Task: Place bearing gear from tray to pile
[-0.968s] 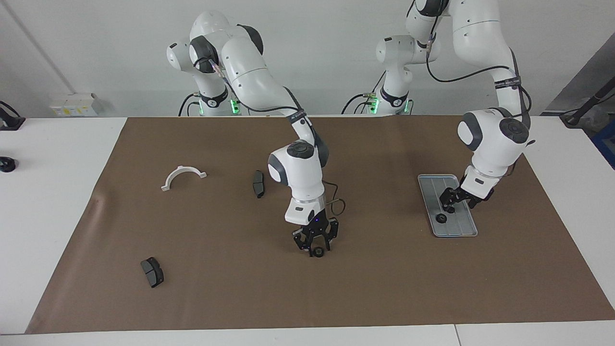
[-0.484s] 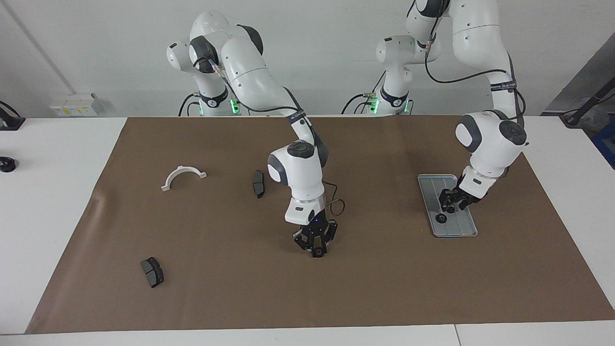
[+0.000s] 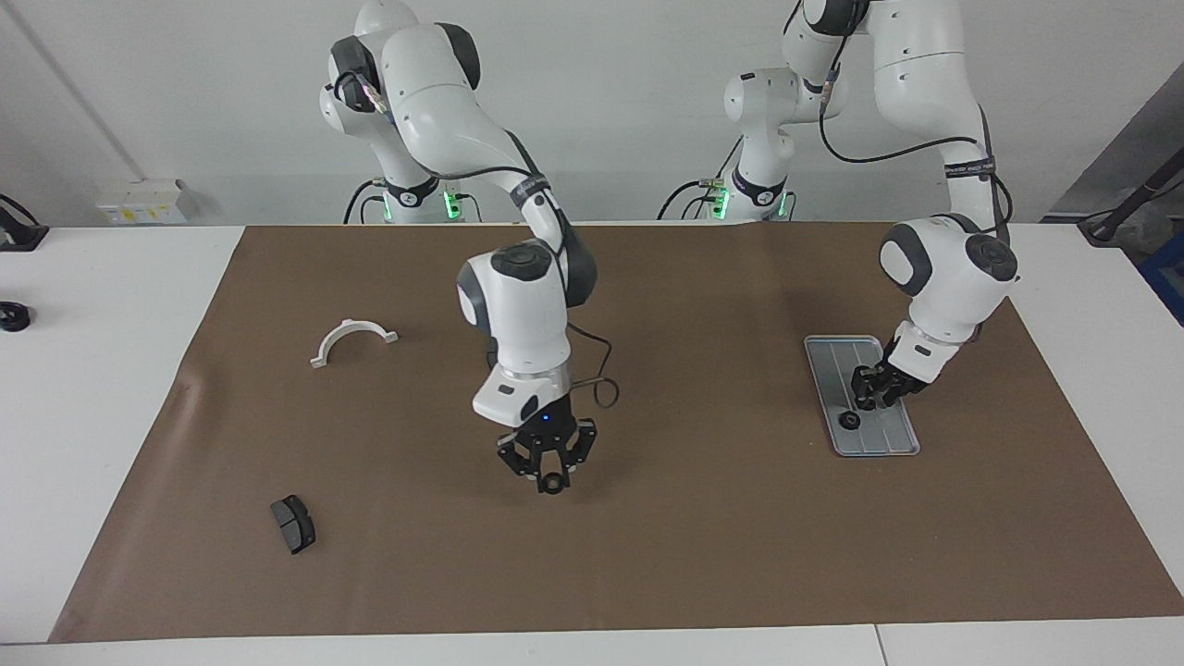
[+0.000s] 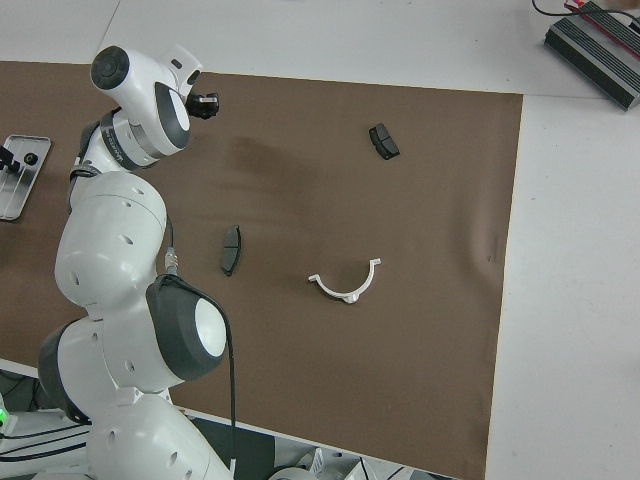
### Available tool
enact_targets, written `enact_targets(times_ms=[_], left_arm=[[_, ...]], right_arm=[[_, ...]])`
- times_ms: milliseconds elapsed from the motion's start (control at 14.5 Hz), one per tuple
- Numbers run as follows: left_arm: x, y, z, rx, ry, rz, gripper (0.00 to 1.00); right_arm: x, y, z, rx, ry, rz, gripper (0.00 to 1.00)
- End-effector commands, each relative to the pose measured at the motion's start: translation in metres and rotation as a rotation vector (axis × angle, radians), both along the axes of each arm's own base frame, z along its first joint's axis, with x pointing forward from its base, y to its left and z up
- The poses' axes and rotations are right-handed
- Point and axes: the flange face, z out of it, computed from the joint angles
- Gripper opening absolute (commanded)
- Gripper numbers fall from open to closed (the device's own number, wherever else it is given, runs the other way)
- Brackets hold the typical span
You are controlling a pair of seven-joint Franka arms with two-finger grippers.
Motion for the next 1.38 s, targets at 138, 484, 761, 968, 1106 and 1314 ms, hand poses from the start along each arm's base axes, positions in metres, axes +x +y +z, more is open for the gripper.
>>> enact_targets(times_ms=[138,484,761,968,1106,1314], left_arm=[[-0.003,-0.002,-0.002,-0.013,-0.014,-0.012,0.34],[-0.002,-0.003,-0.002,-0.003,-0.020,-0.118,0.00],[0.014,-0.009,0.043,-0.005,-0.064,-0.138,0.00],[0.035,-0.058,0.074,0.000,-0.118,-0.208,0.00],[0.041,-0.107,0.084,-0.010,-0.146,-0.228,0.00],[0.042,-0.198,0.082,0.011,-0.147,-0.179,0.00]], right_arm=[[-0.059,-0.132,0.014,-0.048,0.114,0.026,0.00],[-0.100,-0.206,-0.027,-0.029,0.241,0.024,0.00],[-0.131,-0.250,-0.057,-0.034,0.234,0.024,0.00],[-0.137,-0.265,-0.069,-0.038,0.229,0.018,0.00],[-0.136,-0.269,-0.073,-0.038,0.214,0.011,0.00],[-0.135,-0.269,-0.085,-0.040,0.225,0.006,0.34]])
